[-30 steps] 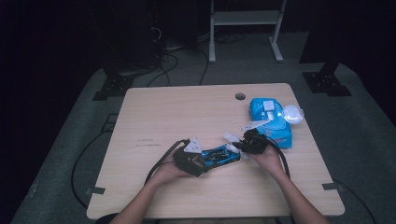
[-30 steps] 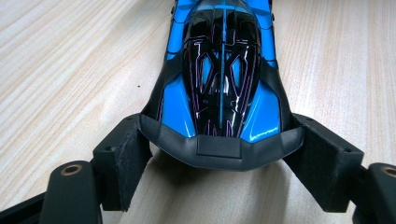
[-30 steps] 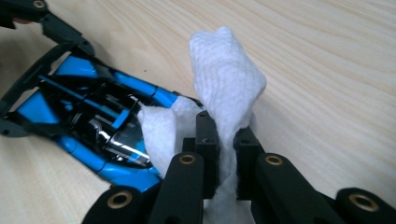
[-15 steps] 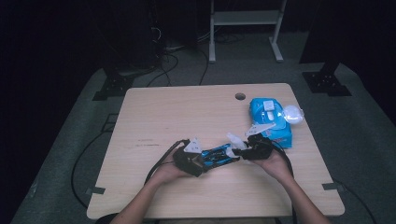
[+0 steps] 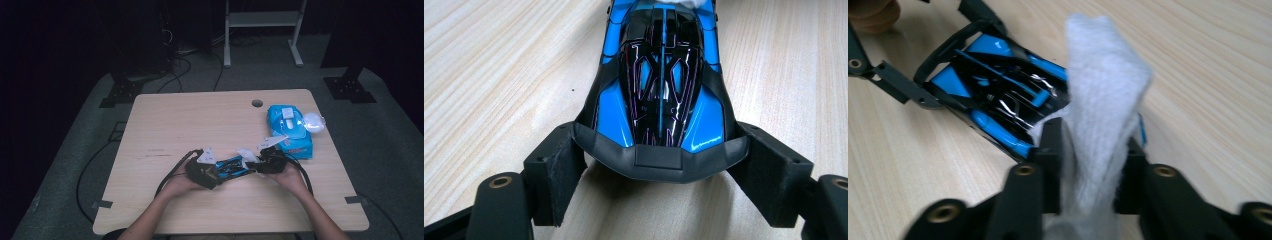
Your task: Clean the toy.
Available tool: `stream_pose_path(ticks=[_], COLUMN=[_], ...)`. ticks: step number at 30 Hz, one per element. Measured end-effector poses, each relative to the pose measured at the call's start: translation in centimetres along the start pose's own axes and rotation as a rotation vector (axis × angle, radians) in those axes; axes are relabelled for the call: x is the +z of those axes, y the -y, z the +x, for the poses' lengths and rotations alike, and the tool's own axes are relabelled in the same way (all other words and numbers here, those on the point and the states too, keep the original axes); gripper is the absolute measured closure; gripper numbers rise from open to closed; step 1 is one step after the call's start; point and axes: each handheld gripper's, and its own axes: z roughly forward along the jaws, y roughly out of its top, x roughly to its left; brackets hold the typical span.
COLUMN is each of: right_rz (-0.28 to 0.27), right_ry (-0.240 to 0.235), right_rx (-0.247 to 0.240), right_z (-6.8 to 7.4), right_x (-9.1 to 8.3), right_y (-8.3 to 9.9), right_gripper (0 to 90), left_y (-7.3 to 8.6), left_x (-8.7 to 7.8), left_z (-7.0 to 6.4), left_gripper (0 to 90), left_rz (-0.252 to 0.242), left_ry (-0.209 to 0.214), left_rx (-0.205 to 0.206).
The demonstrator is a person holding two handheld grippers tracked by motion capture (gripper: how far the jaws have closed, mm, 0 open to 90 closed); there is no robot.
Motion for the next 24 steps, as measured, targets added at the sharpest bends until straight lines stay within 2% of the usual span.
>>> stream_pose_path(ticks=[2,5,8,9,11,14,18,20,21,22,24], right_rz=[0.001,0.011,0.028,0.021,0.008,-0.018,-0.018,-0.013,-0.006,-0.006,0.014], right_ry=[0.028,0.027,0.026,0.030,0.028,0.031,0.066,0.073,0.059,0.059,0.074], right_rx=[0.031,0.049,0.040,0.028,0.034,0.025,0.020,0.046,0.081,0.081,0.098], right_z=[-0.7,-1.1,-0.8,-0.6,-0.6,-0.3,-0.7,-1.3,-2.0,-2.0,-2.4], right_x=[-0.5,-0.7,-0.9,-0.7,-0.4,0.9,2.2,2.2,1.6,1.6,0.9], right_y=[0.7,1.1,1.0,0.5,0.1,-1.5,-3.2,-2.9,-2.1,-2.1,-0.9], right_gripper=[77.4,78.7,79.2,79.3,79.3,79.3,79.3,79.3,79.3,79.3,79.3], left_y=[0.0,0.0,0.0,0.0,-0.1,-0.1,-0.1,0.0,0.0,0.0,0.0], left_x=[0.0,0.0,0.0,0.0,0.1,0.1,0.1,0.1,0.1,0.1,0.0], left_z=[0.0,0.0,0.0,0.0,0.0,0.0,0.1,0.1,0.1,0.1,0.1], left_gripper=[24.0,24.0,23.9,23.9,24.0,24.0,24.0,24.0,24.0,24.0,24.0], left_rz=[0.001,0.003,0.001,0.001,-0.001,-0.001,0.000,-0.001,-0.003,-0.003,-0.001], left_ry=[0.000,0.000,0.002,0.002,0.000,0.002,0.000,0.005,0.005,0.005,0.005], left_rx=[0.001,0.003,-0.001,-0.002,-0.003,0.001,0.004,-0.001,0.000,0.000,0.000])
